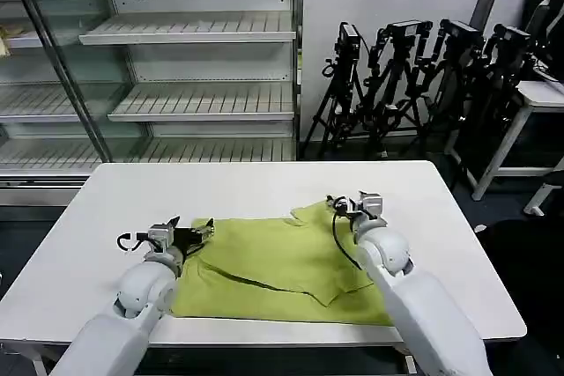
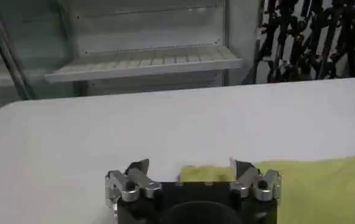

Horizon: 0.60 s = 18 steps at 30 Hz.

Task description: Fold and organize the clothes.

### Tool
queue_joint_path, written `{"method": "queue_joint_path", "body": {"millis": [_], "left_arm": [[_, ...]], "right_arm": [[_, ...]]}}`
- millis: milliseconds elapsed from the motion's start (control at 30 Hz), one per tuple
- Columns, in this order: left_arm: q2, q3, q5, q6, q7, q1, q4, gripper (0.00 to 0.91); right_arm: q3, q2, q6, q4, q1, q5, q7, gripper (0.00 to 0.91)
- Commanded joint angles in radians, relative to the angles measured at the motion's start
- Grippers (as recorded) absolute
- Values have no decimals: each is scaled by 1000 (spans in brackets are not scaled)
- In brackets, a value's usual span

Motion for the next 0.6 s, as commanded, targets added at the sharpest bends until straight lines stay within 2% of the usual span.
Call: {"method": "queue_joint_path", "body": {"millis": [33, 67, 100, 133, 167, 200, 600], "left_arm": [[-9, 34, -18, 1, -1, -62, 91, 272], [-10, 35, -18, 1, -2, -59, 88, 10], [-11, 35, -18, 1, -3, -56, 86, 10], [-12, 34, -21, 1, -2, -53, 81, 10], [-11, 33, -34, 1, 1, -48, 76, 10], [-10, 31, -46, 1, 3, -39, 66, 20], [-10, 8, -105, 0, 20, -6, 49, 10]], "right_arm": [[-26, 54, -1, -135, 60, 8, 4, 907], [-27, 62, -1, -149, 62, 18, 5, 836], [-28, 65, -1, -154, 63, 23, 3, 534], [-29, 65, -1, -156, 62, 27, 0, 171], [-31, 66, 0, -156, 59, 35, 0, 60], [-32, 66, 0, -155, 57, 37, 1, 0], [-35, 62, 9, -136, 33, 39, -5, 0]]}}
